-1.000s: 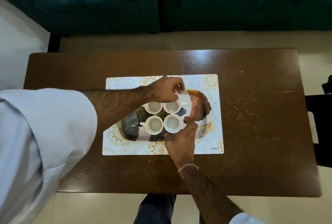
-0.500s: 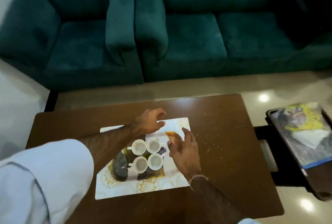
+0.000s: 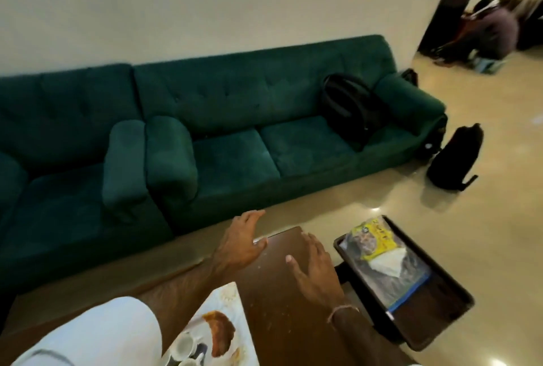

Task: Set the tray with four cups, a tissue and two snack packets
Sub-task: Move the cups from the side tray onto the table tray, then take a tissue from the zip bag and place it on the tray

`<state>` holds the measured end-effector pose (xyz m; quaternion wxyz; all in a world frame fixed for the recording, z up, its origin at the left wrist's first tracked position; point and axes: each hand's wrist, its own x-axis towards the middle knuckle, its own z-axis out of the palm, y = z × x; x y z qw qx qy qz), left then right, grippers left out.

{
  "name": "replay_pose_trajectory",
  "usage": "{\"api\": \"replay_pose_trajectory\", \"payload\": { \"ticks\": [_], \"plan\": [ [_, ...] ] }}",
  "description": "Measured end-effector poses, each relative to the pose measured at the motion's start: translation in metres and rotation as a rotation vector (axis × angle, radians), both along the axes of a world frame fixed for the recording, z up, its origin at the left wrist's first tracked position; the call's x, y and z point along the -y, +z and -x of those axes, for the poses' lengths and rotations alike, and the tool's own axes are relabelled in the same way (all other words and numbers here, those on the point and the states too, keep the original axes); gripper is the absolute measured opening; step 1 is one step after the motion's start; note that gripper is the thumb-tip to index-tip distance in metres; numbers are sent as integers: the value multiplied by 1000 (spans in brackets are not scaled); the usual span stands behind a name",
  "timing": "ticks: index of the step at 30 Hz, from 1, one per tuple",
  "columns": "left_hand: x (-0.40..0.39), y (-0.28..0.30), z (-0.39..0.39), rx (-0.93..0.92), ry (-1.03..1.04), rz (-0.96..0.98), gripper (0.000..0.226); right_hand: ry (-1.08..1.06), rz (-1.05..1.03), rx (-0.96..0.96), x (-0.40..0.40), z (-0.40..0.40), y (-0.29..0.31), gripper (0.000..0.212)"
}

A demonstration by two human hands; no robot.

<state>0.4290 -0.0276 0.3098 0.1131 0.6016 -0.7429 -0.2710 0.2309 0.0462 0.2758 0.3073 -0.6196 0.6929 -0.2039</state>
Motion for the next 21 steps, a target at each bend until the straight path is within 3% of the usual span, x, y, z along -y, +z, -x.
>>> {"api": "replay_pose_trajectory", "payload": {
  "ticks": [11,17,21],
  "plan": [
    [35,28,229,13,-147,119,85,-192,114,-63,31,183,40,70],
    [39,-2,319,-24,-211,51,84,-255,72,-51,25,267,13,77],
    [39,-44,361,21,-259,-25,84,-317,11,-85,17,309,-20,67]
  ]
}}
